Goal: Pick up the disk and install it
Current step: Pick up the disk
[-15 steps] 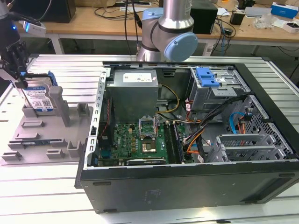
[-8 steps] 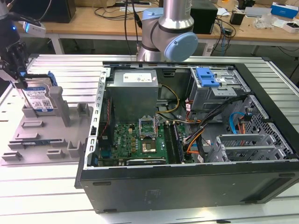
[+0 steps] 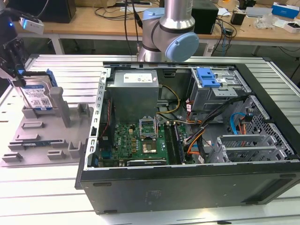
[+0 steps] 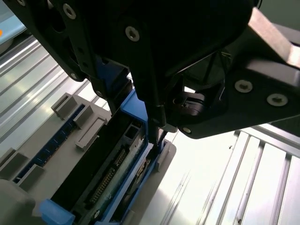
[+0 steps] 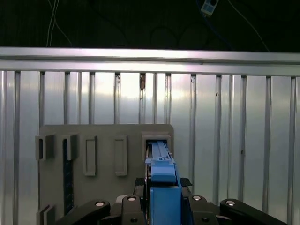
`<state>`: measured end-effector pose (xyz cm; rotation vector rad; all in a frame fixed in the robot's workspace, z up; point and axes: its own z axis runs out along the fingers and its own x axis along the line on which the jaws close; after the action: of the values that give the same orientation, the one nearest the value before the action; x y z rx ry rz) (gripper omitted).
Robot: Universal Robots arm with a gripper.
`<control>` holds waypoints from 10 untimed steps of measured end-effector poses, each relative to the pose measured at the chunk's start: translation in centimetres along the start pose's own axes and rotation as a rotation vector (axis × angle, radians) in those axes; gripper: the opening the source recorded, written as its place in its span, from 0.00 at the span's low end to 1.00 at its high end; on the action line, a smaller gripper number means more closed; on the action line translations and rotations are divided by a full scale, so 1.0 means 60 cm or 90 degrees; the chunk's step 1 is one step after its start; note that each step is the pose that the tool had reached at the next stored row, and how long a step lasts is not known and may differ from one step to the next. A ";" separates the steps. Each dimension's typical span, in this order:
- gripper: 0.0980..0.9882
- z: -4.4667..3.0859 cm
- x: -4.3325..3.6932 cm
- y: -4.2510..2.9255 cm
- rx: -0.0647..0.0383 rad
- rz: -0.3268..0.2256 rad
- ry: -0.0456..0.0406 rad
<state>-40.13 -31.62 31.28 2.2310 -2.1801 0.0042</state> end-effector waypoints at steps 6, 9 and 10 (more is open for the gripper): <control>0.30 -0.028 0.000 0.000 0.000 0.000 -0.0002; 0.30 -0.050 0.001 0.001 0.000 0.000 -0.0010; 0.30 -0.060 0.001 0.001 0.000 0.000 -0.0013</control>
<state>-40.13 -31.62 34.90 2.2321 -2.1810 0.0018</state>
